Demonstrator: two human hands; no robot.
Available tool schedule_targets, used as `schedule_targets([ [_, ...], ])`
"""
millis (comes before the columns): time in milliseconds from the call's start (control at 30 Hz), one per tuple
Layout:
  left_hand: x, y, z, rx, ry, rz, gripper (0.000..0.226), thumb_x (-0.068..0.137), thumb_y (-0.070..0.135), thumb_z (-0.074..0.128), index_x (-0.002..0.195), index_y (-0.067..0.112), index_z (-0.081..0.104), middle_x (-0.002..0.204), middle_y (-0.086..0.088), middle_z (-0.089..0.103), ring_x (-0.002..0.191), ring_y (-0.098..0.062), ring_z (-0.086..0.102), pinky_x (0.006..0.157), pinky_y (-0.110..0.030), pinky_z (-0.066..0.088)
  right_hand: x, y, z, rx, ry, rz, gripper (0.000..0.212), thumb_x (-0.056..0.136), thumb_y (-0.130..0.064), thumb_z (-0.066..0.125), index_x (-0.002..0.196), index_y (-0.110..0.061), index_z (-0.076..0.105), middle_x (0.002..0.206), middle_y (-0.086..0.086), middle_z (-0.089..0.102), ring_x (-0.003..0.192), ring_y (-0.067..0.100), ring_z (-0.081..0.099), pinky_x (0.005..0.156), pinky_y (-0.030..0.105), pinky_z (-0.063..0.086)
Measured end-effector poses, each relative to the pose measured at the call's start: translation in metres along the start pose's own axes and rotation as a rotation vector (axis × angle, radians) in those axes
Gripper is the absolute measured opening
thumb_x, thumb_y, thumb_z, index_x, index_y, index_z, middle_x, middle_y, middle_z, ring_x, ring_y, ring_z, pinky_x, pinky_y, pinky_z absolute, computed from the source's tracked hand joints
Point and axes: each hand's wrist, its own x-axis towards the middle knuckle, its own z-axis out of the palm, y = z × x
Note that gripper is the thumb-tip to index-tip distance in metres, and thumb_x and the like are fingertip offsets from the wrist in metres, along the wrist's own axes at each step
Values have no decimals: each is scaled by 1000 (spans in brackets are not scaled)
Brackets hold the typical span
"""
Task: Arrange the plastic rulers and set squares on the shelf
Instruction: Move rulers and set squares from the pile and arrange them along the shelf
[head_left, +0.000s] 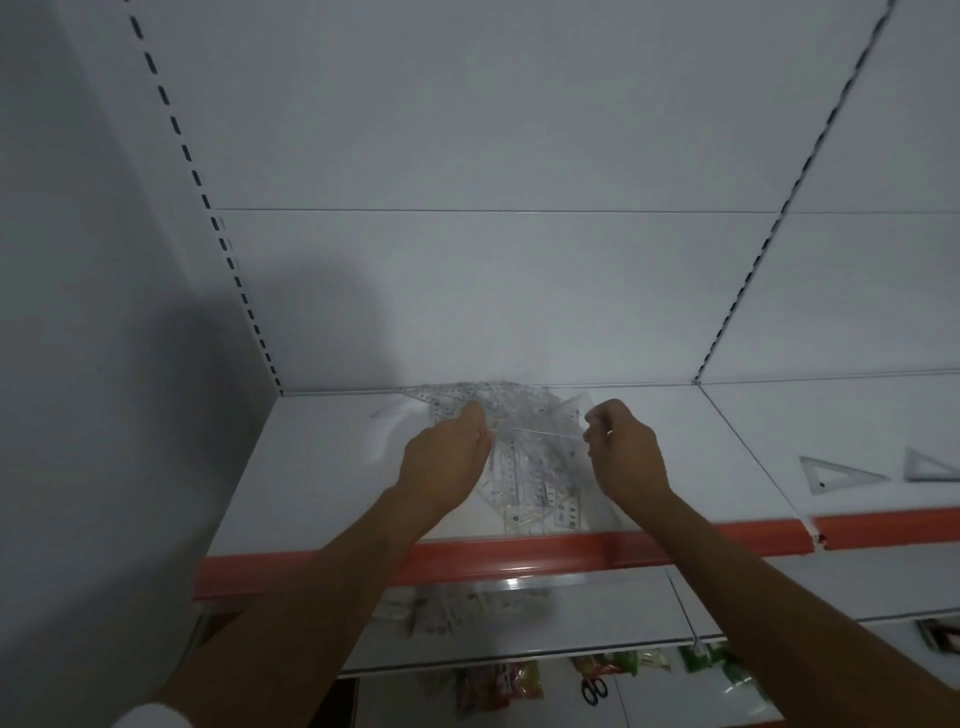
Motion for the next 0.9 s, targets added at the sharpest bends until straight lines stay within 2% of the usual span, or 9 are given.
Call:
schedule_targets([
  [67, 3, 5, 0, -33, 9, 26, 18, 101, 36, 38, 104, 19, 43, 77, 1, 62, 64, -19, 58, 53, -30, 42, -3, 0, -8, 50, -35, 54, 12, 99, -13, 40, 97, -10, 51, 82, 10, 65, 70, 24, 62, 65, 36, 50],
  [167, 8, 20, 4, -115, -23, 67, 25, 98, 42, 43, 109, 20, 44, 77, 3, 60, 70, -19, 60, 55, -28, 39, -14, 4, -23, 9, -48, 66, 11, 99, -14, 38, 96, -11, 49, 77, 9, 63, 67, 24, 60, 59, 33, 47],
  [333, 19, 68, 22, -194, -91, 187, 43, 81, 56, 65, 109, 27, 49, 78, 15, 50, 74, -11, 55, 65, -29, 45, -43, 23, -61, -11, 24, 142, 13, 98, -18, 42, 101, -17, 54, 70, 8, 63, 55, 18, 54, 54, 32, 46],
  [433, 19, 111, 37, -201, -178, 270, 39, 79, 52, 69, 108, 29, 55, 77, 15, 46, 76, -9, 50, 64, -26, 36, -59, 42, -92, 6, 94, 227, 16, 98, -17, 42, 100, -20, 58, 69, 3, 63, 50, 9, 50, 47, 19, 40],
  [467, 18, 126, 43, -201, -198, 301, 37, 80, 51, 69, 107, 30, 56, 77, 15, 47, 77, -9, 50, 64, -25, 35, -64, 50, -104, 20, 125, 262, 17, 98, -16, 41, 99, -19, 59, 68, 1, 62, 51, 8, 50, 48, 17, 38],
  [600, 11, 188, 60, -234, -224, 387, 25, 83, 49, 66, 97, 29, 61, 77, 12, 51, 83, -15, 58, 66, -26, 36, -85, 82, -151, 84, 213, 366, 22, 96, -14, 40, 100, -19, 60, 69, 1, 60, 61, 15, 53, 57, 26, 41],
  [700, 8, 247, 71, -243, -288, 431, 33, 81, 55, 63, 95, 25, 63, 81, 9, 57, 81, -15, 58, 66, -27, 42, -105, 113, -197, 151, 298, 427, 17, 96, -17, 45, 104, -19, 59, 74, -1, 64, 64, 10, 58, 59, 22, 45],
  [767, 8, 286, 83, -199, -308, 455, 30, 82, 53, 63, 96, 26, 63, 87, 7, 62, 85, -17, 61, 69, -29, 47, -118, 133, -228, 271, 371, 468, 13, 96, -25, 51, 106, -18, 57, 78, 2, 67, 66, 11, 61, 59, 22, 47],
  [900, 1, 360, 108, -216, -346, 465, 28, 87, 46, 61, 97, 21, 63, 93, 1, 67, 88, -22, 63, 71, -30, 50, -142, 172, -283, 401, 432, 505, 17, 94, -29, 57, 106, -17, 58, 85, 1, 70, 76, 18, 67, 70, 33, 55],
])
